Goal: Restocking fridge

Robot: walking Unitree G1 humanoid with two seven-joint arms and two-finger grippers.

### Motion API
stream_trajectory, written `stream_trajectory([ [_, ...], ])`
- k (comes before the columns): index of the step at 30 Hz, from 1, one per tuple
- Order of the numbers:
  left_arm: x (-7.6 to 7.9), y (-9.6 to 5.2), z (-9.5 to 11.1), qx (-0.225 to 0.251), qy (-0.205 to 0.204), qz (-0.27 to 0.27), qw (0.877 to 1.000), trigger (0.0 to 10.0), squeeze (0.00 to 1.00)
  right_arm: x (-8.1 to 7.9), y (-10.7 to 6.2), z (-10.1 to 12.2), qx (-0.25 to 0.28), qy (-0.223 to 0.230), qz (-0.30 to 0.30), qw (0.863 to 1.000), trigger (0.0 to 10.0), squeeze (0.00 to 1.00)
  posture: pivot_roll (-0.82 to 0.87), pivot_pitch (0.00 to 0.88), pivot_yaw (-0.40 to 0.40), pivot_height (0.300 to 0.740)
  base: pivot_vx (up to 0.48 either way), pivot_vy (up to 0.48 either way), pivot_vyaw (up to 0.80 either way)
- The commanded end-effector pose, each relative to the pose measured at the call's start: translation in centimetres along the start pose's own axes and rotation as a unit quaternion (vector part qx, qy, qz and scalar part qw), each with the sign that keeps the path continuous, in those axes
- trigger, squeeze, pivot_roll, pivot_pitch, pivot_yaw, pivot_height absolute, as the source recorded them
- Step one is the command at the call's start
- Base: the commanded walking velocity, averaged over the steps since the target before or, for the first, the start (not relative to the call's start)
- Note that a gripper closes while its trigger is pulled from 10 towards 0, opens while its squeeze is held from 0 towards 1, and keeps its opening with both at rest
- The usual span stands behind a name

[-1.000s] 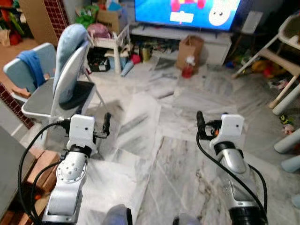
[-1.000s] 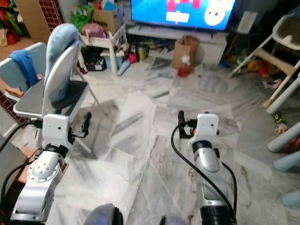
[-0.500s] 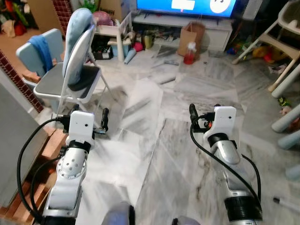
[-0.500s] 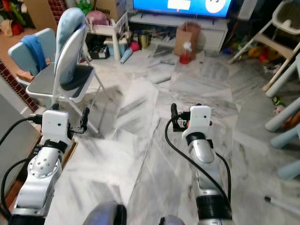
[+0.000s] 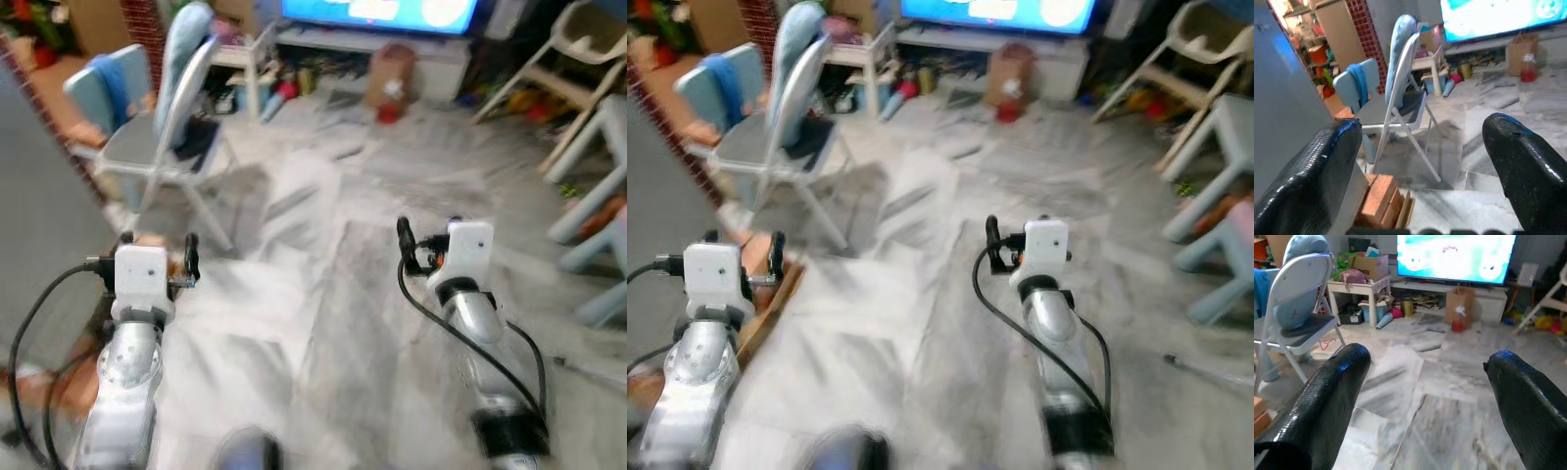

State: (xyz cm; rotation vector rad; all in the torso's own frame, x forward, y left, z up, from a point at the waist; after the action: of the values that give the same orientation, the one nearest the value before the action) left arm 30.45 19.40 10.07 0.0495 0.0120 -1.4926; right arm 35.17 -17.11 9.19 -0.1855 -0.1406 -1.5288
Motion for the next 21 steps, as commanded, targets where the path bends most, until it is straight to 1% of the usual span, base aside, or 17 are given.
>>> stream_trajectory([
  [1,0.0,0.7,1.4,0.023,0.001,-0.003,1.0,10.0,0.0,0.2,0.5,0.9,0.014,-0.004,-0.001,1.0,10.0,0.0,0.11,0.033,0.011,0.74,0.0,0.0,0.0],
  [4,0.2,0.8,1.6,0.025,0.001,-0.007,1.0,10.0,0.0,0.3,0.7,1.0,0.016,-0.006,-0.001,1.0,10.0,0.0,0.12,0.031,0.009,0.74,0.0,0.0,0.0],
  [6,0.1,0.8,1.5,0.023,-0.009,-0.004,1.0,10.0,0.0,0.4,1.0,1.1,0.017,-0.006,-0.002,1.0,10.0,0.0,0.13,0.033,0.004,0.74,0.0,0.0,0.0],
  [7,0.0,0.8,1.9,0.029,-0.005,-0.005,1.0,10.0,0.0,0.4,1.1,1.2,0.017,-0.007,-0.001,1.0,10.0,0.0,0.13,0.035,0.002,0.74,0.0,0.0,0.0],
  [10,-0.2,0.6,1.9,0.03,-0.004,-0.003,1.0,10.0,0.0,0.2,1.3,1.1,0.018,-0.007,0.002,1.0,10.0,0.0,0.14,0.036,-0.003,0.74,0.0,0.469,0.0],
  [13,-1.0,0.2,1.3,0.02,-0.01,0.016,1.0,10.0,0.0,0.0,1.4,1.1,0.018,-0.007,0.005,1.0,10.0,0.0,0.14,0.031,-0.006,0.74,0.0,0.47,0.0],
  [16,-1.2,-0.1,0.8,0.012,-0.017,0.022,1.0,10.0,0.0,0.0,1.4,1.0,0.018,-0.006,0.004,1.0,10.0,0.0,0.14,0.031,-0.006,0.74,0.0,0.475,0.0],
  [18,-1.3,-0.3,0.4,0.006,-0.031,0.026,0.999,10.0,0.0,0.0,1.4,1.0,0.018,-0.007,0.004,1.0,10.0,0.0,0.14,0.031,-0.005,0.74,0.0,0.476,0.0],
  [21,-1.3,-0.3,0.1,-0.002,-0.026,0.02,0.999,10.0,0.0,0.1,1.4,0.9,0.018,-0.007,0.002,1.0,10.0,0.0,0.13,0.029,-0.002,0.74,0.0,0.476,0.0],
])
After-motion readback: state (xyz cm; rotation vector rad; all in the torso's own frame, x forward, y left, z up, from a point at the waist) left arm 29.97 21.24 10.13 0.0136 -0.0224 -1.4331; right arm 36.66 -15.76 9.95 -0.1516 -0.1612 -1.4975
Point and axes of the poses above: a point about 5 cm out from each wrist's last joint towards the gripper, its own y axis pointing out of the wrist towards the gripper, its own z axis along the axis of the wrist's last joint, x = y × z, the point moved 6 cm from there along y, pointing out of the wrist towards the gripper, and after that the axes turned 10 degrees about -y, right-handed, at the moved point
